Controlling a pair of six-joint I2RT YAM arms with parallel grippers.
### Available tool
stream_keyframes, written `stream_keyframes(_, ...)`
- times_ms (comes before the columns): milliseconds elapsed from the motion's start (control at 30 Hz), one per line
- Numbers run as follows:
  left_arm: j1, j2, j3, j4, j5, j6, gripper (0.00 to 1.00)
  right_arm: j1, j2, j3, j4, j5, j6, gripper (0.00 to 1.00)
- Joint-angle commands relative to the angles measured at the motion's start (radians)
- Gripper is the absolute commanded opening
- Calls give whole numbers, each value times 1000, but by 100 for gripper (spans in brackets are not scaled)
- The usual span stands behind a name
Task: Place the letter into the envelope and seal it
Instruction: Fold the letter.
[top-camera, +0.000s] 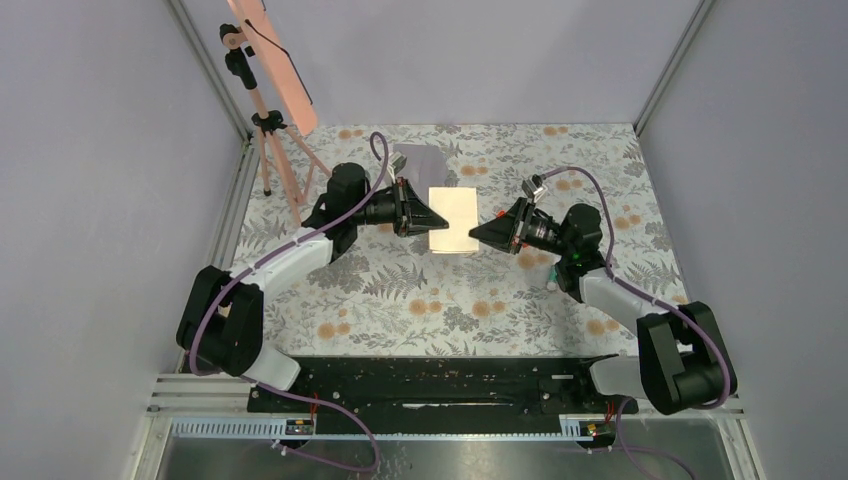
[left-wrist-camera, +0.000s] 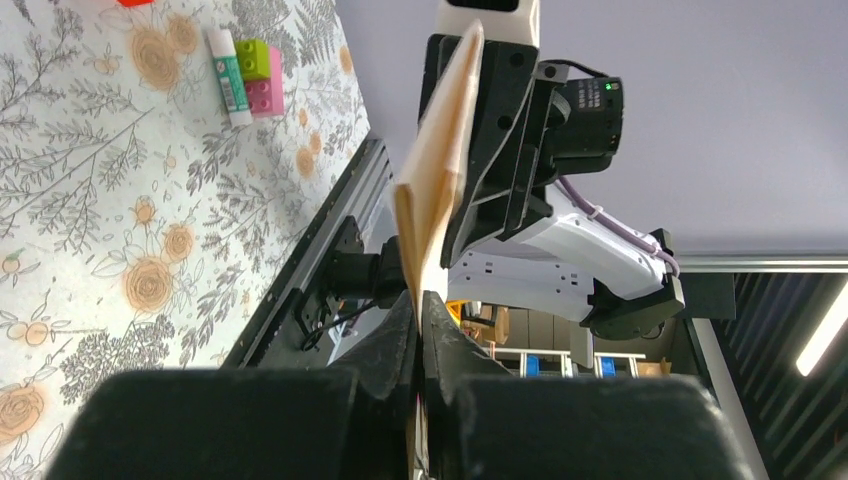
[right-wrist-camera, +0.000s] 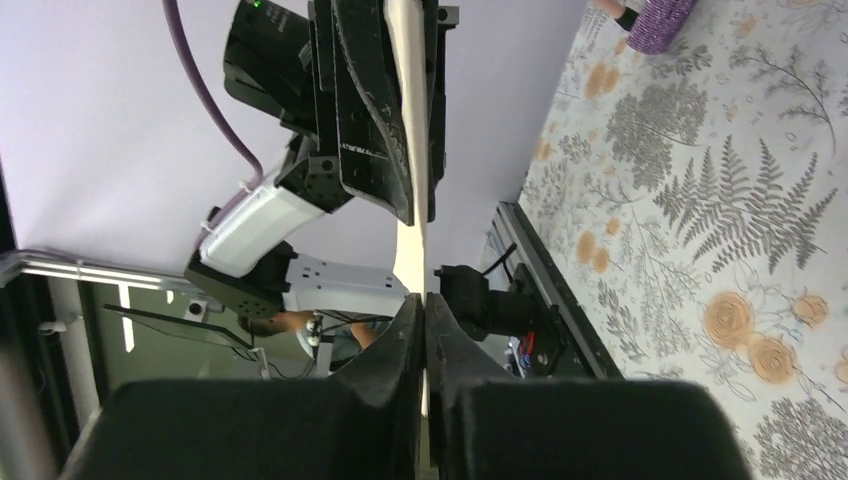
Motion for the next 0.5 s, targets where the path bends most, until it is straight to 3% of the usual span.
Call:
stream_keyframes(0, -4, 14, 53, 35, 25, 15, 0, -2, -63, -2, -140, -9, -116, 0)
stream_keyframes(67, -4, 23, 60, 22, 27, 21, 0, -2, -53, -10, -70, -26, -71, 1)
stream_keyframes(100, -4, 25, 63, 11, 26, 29, 0, -3, -37, -14, -11, -37, -30, 16)
stream_keyframes(133, -3, 25, 65, -3, 25, 40, 0, -3, -13, -22, 48, -48, 14, 43)
stream_keyframes(167, -3, 26, 68, -7, 25, 43, 0, -3, -1, -26, 112, -52, 52, 46)
stream_keyframes(200, -4, 24, 69, -9, 25, 44, 0, -3, 22, -33, 162, -54, 83, 46)
stream_keyframes(267, -2, 23, 73, -16, 21, 48, 0, -3, 48, -47, 229, -53, 121, 2)
stream_keyframes(367, -2, 18, 85, -45, 8, 69, 0, -3, 65, -59, 300, -71, 150, 0)
stream_keyframes(400, -2, 19, 92, -75, 2, 83, 0, -3, 68, -58, 300, -81, 150, 10)
stream_keyframes(433, -1, 16, 96, -90, -3, 95, 0, -3, 70, -58, 298, -88, 151, 36)
stream_keyframes(467, -2, 15, 98, -99, -7, 101, 0, -3, 72, -59, 297, -92, 151, 45)
